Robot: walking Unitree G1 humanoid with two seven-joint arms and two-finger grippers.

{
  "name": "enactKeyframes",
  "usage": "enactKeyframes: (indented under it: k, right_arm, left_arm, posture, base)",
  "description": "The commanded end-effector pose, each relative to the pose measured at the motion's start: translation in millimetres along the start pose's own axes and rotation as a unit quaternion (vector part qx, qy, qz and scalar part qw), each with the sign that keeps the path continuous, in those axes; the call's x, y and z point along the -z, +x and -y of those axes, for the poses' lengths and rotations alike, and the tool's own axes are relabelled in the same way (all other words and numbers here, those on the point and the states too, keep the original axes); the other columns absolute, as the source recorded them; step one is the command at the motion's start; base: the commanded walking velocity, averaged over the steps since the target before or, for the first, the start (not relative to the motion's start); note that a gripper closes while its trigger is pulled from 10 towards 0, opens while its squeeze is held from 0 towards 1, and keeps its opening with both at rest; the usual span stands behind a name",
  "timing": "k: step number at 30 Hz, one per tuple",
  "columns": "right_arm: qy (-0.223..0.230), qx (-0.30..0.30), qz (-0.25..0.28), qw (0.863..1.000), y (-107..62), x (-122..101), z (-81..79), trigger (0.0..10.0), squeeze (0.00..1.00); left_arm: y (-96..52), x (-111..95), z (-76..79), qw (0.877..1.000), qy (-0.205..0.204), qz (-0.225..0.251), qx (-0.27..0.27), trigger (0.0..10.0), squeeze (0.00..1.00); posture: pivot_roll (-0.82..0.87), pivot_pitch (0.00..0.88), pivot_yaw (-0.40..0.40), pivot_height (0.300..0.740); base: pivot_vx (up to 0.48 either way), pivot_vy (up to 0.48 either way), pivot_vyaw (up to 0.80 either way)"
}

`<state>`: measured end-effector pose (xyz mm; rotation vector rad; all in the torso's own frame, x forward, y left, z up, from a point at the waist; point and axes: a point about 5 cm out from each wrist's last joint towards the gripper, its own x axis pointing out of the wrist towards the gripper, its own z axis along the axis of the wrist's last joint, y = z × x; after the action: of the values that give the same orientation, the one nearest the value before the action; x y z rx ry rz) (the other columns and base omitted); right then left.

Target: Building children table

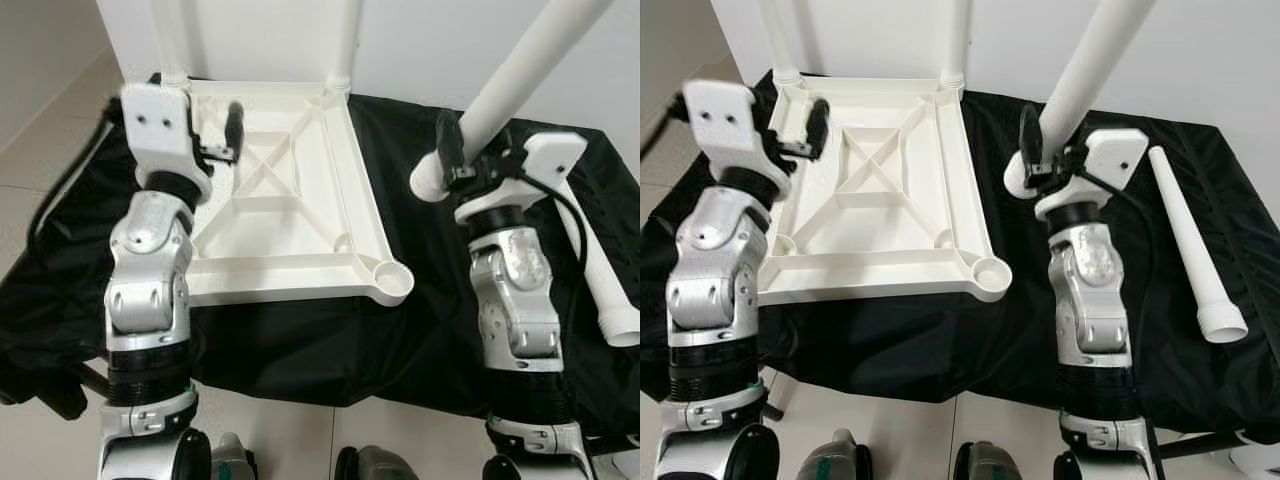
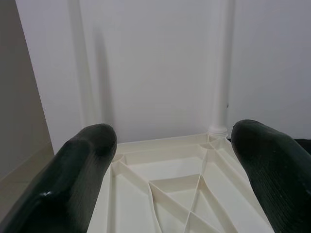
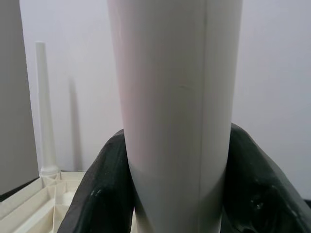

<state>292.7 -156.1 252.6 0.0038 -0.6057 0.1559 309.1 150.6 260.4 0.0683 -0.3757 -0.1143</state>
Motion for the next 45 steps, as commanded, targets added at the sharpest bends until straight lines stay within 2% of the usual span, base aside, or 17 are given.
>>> enactKeyframes:
  k: [1,9,18,21,23,27,28,37,38,39,42,45]
  right_arm:
    - [-0.003,0.000,0.011,1.000,1.9,-6.4,2.0,10.0,0.00]
    - [-0.016,0.020,-0.001,1.000,-4.5,-0.9,9.6,10.0,0.00]
    - [-0.018,0.026,-0.003,0.999,1.5,-1.4,14.8,10.0,0.00]
    - [-0.019,0.031,-0.010,0.999,1.4,3.1,15.9,10.0,0.00]
    - [-0.019,0.035,-0.021,0.999,-1.5,10.9,16.2,10.0,0.00]
    - [-0.021,0.038,-0.032,0.999,-5.7,18.5,16.1,10.0,0.00]
    - [-0.024,0.038,-0.044,0.998,-11.0,26.1,15.0,10.0,0.00]
    - [-0.025,0.037,-0.077,0.996,-25.4,43.1,13.4,10.0,0.00]
    - [-0.022,0.034,-0.097,0.994,-32.9,52.9,12.0,10.0,0.00]
    - [-0.021,0.033,-0.103,0.994,-35.5,55.7,11.4,10.0,0.00]
    - [-0.024,0.031,-0.110,0.993,-38.3,57.8,11.3,10.0,0.00]
    - [-0.027,0.033,-0.126,0.991,-47.0,63.8,12.9,10.0,0.00]
  left_arm:
    - [0.9,-2.3,-3.0,1.000,-0.001,0.000,-0.026,10.0,0.00]
    - [0.5,-3.6,-2.8,1.000,0.000,0.002,-0.021,10.0,0.00]
    - [6.8,-4.2,4.0,1.000,-0.013,0.001,-0.018,10.0,0.00]
    - [8.6,1.6,8.4,1.000,-0.016,-0.008,-0.014,10.0,0.00]
    - [9.4,12.5,11.2,1.000,-0.010,-0.022,-0.011,10.0,0.00]
    - [8.4,21.4,11.3,0.999,-0.008,-0.034,-0.011,10.0,0.00]
    - [5.5,30.1,10.2,0.999,-0.012,-0.045,-0.011,10.0,0.00]
    - [-8.5,51.9,7.9,0.997,-0.005,-0.078,-0.012,10.0,0.00]
    - [-18.2,65.6,7.4,0.995,-0.003,-0.099,-0.014,10.0,0.00]
    - [-21.4,69.6,7.1,0.994,-0.001,-0.106,-0.015,10.0,0.00]
    - [-25.2,73.6,6.8,0.993,-0.004,-0.116,-0.017,10.0,0.00]
    - [-35.5,79.1,5.1,0.993,-0.004,-0.117,-0.024,10.0,0.00]
  posture:
    - [-0.03,0.018,-0.031,0.740]
    - [-0.03,0.024,-0.021,0.740]
    - [-0.04,0.013,-0.024,0.740]
    - [-0.04,0.000,-0.023,0.740]
    - [-0.03,0.000,-0.016,0.740]
    - [-0.03,0.000,-0.014,0.740]
    - [-0.02,0.000,-0.009,0.740]
    - [-0.01,0.000,-0.012,0.740]
    - [-0.01,0.000,-0.017,0.740]
    - [-0.01,0.000,-0.017,0.740]
    - [-0.01,0.000,-0.020,0.740]
    - [0.00,0.000,-0.032,0.740]
  base:
    - [0.000,0.000,0.00]
    - [0.000,0.000,0.00]
    - [0.000,0.000,0.00]
    - [0.000,0.000,0.00]
    - [0.000,0.000,0.00]
    - [0.000,0.000,0.00]
    - [0.000,0.000,0.00]
    - [0.000,0.000,0.00]
    - [0.000,0.000,0.00]
    - [0.000,0.000,0.00]
    - [0.000,0.000,0.00]
    - [0.000,0.000,0.00]
